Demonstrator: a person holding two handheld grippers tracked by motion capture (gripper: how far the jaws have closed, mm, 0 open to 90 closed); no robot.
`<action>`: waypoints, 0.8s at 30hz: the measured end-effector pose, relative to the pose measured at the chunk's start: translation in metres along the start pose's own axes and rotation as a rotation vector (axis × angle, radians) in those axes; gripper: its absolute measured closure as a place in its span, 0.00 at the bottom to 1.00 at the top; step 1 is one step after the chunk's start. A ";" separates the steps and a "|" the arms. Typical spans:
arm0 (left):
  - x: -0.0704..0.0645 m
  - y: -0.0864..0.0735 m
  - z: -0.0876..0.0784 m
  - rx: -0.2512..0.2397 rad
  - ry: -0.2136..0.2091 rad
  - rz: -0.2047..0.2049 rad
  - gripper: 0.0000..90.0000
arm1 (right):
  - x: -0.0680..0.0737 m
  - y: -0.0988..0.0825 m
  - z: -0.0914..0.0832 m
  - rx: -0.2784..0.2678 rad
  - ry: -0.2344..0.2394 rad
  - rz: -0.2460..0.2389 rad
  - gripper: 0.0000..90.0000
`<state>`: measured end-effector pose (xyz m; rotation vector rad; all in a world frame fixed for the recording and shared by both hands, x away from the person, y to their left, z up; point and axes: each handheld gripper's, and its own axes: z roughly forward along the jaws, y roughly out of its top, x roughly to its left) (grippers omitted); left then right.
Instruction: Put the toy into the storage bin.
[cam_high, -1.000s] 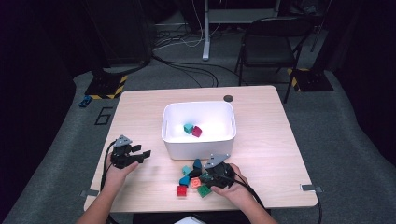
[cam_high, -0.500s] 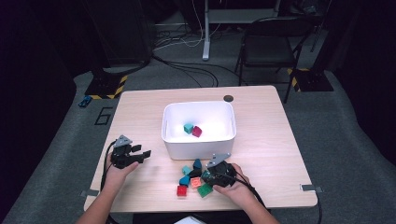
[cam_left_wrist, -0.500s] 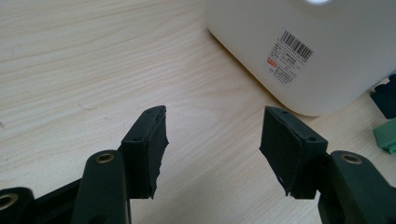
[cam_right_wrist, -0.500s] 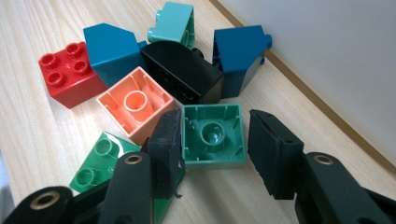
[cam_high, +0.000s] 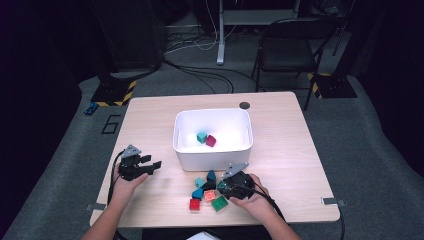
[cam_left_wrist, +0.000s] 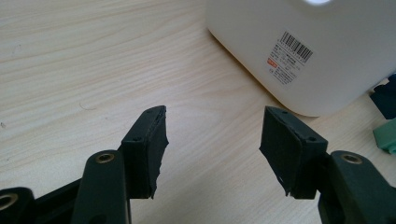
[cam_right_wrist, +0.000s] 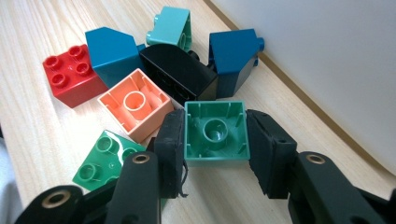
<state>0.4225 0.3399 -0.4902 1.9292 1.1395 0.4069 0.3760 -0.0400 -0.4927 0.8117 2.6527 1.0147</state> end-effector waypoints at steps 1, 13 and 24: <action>0.000 0.000 0.000 0.000 0.000 0.000 0.45 | 0.000 0.000 -0.001 -0.005 -0.001 -0.003 0.65; -0.001 0.000 0.001 0.006 -0.002 0.006 0.45 | -0.003 0.011 -0.023 -0.036 0.013 -0.004 0.65; -0.001 0.000 0.002 0.003 -0.001 0.005 0.45 | -0.005 0.028 -0.049 -0.061 0.037 -0.011 0.65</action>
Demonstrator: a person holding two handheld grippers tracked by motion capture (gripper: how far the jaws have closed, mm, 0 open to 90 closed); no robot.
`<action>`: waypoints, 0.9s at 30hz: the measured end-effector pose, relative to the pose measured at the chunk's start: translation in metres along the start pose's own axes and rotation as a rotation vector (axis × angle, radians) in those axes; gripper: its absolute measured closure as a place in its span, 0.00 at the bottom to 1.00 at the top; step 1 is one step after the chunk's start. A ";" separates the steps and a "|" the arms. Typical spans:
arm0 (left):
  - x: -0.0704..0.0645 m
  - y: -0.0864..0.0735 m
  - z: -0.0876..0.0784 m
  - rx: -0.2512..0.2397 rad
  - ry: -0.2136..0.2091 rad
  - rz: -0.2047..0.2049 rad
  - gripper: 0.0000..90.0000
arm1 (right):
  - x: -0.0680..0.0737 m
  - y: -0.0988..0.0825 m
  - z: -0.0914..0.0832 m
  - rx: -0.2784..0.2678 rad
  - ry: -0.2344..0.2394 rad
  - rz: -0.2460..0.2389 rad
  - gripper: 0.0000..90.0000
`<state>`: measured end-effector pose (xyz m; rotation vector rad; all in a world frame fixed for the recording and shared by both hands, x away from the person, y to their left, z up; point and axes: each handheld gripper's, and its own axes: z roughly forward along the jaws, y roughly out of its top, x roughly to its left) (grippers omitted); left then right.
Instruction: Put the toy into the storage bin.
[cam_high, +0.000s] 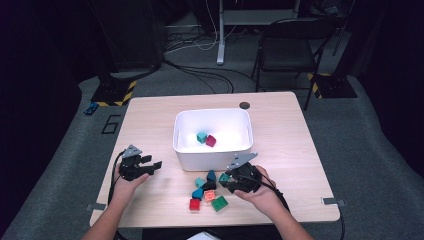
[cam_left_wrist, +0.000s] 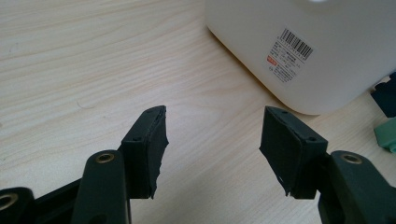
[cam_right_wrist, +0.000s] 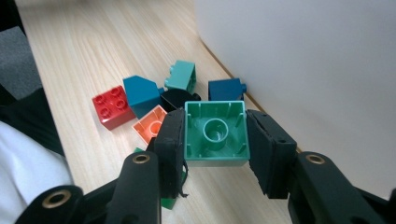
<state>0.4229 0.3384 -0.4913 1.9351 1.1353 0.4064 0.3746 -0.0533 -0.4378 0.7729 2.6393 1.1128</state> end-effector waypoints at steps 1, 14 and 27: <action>0.000 0.000 0.000 0.005 -0.001 0.001 0.45 | 0.000 0.002 -0.002 -0.002 0.004 0.001 0.65; 0.000 0.000 0.000 0.001 0.003 -0.005 0.45 | -0.004 0.028 -0.029 -0.017 0.021 -0.002 0.65; 0.001 0.000 -0.001 0.006 -0.002 -0.002 0.45 | -0.010 0.051 -0.049 -0.036 0.002 -0.015 0.65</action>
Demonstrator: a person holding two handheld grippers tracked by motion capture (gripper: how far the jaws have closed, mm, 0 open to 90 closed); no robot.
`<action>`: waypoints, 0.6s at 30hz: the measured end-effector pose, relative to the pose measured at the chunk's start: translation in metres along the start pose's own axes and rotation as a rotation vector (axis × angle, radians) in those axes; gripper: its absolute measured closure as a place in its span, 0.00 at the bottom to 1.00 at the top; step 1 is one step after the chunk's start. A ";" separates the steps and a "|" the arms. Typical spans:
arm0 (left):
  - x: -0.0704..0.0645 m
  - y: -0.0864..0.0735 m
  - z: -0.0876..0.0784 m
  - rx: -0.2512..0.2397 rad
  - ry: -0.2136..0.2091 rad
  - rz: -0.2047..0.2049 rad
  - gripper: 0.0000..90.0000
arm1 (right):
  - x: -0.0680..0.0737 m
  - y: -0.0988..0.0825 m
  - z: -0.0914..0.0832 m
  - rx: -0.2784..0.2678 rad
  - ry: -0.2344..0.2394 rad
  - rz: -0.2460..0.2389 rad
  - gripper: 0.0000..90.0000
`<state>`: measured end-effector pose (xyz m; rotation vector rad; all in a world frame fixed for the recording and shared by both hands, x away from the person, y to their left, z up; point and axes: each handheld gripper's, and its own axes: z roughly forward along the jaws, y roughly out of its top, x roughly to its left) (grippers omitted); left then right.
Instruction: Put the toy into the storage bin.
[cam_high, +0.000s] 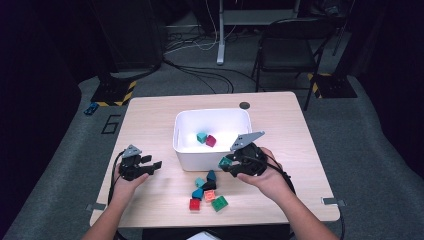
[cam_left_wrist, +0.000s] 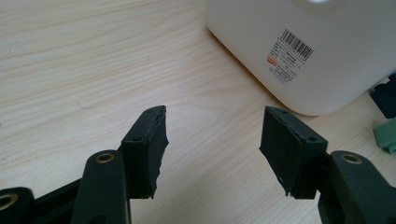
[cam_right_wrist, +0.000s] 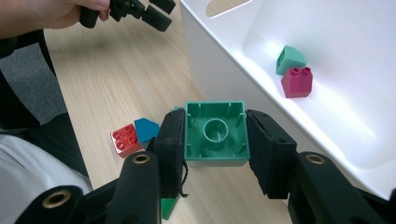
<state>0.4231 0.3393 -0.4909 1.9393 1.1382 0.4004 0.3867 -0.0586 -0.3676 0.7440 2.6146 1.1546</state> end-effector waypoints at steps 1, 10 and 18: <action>0.000 0.000 0.000 -0.001 0.001 -0.003 0.45 | -0.001 0.002 -0.001 -0.005 -0.001 -0.001 0.65; 0.000 0.000 0.000 -0.001 0.000 0.001 0.45 | -0.009 0.021 -0.004 -0.015 -0.011 -0.005 0.65; 0.000 0.000 0.000 0.000 -0.003 0.001 0.45 | -0.017 0.038 0.002 -0.022 -0.016 -0.006 0.65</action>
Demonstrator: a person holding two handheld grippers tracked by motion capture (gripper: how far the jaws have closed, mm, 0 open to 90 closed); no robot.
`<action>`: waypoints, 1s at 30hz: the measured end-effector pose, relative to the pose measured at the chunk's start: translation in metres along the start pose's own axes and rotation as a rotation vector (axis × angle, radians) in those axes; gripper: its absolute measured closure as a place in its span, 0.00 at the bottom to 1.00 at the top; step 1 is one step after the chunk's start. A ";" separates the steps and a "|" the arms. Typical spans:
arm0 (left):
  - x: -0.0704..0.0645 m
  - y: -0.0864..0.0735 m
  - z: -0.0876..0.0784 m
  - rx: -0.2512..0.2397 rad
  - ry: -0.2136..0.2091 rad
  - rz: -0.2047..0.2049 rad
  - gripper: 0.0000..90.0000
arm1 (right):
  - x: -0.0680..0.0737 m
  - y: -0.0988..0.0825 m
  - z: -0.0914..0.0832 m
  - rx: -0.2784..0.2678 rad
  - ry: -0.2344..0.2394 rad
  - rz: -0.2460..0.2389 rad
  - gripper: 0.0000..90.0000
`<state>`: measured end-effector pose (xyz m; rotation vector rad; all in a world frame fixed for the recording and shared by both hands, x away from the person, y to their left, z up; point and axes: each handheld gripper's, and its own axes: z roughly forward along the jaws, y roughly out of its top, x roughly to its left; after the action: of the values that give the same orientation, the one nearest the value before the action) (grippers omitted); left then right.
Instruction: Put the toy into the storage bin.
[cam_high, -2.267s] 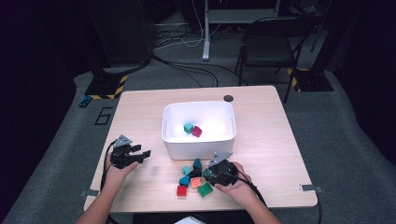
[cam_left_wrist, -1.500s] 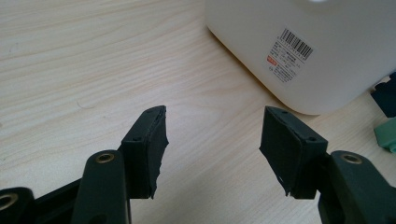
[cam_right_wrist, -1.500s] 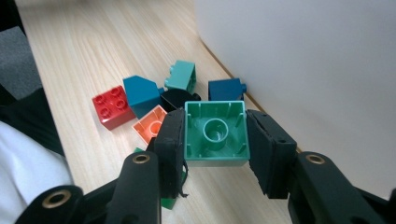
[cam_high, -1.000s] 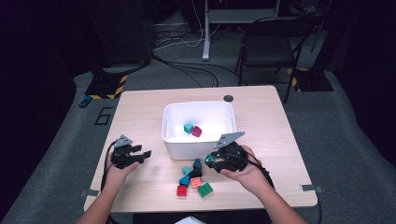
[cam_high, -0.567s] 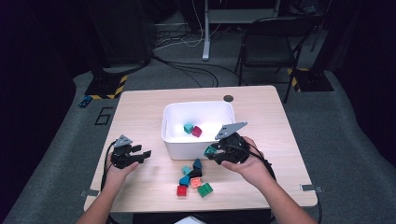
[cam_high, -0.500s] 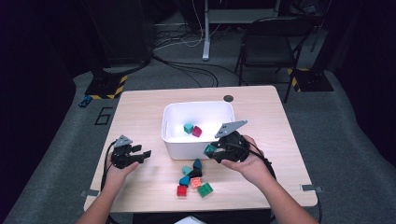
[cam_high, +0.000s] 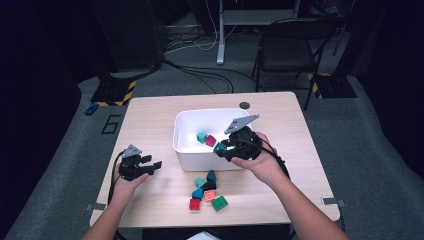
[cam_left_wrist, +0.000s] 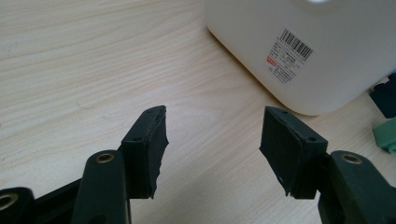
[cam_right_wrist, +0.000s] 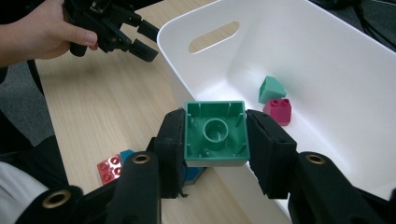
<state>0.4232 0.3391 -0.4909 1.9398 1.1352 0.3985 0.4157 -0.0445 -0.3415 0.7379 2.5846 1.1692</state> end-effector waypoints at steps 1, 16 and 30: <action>0.000 0.000 0.000 -0.001 0.001 0.000 0.45 | -0.001 0.002 0.001 -0.001 0.000 0.006 0.65; 0.001 0.000 0.000 -0.007 0.001 -0.007 0.45 | -0.018 0.025 0.022 -0.010 -0.017 0.020 0.65; 0.001 0.000 0.000 -0.008 -0.004 -0.004 0.45 | -0.037 0.043 0.058 0.018 -0.035 0.039 0.65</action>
<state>0.4235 0.3401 -0.4908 1.9305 1.1324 0.3962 0.4850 -0.0025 -0.3486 0.8094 2.5660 1.1353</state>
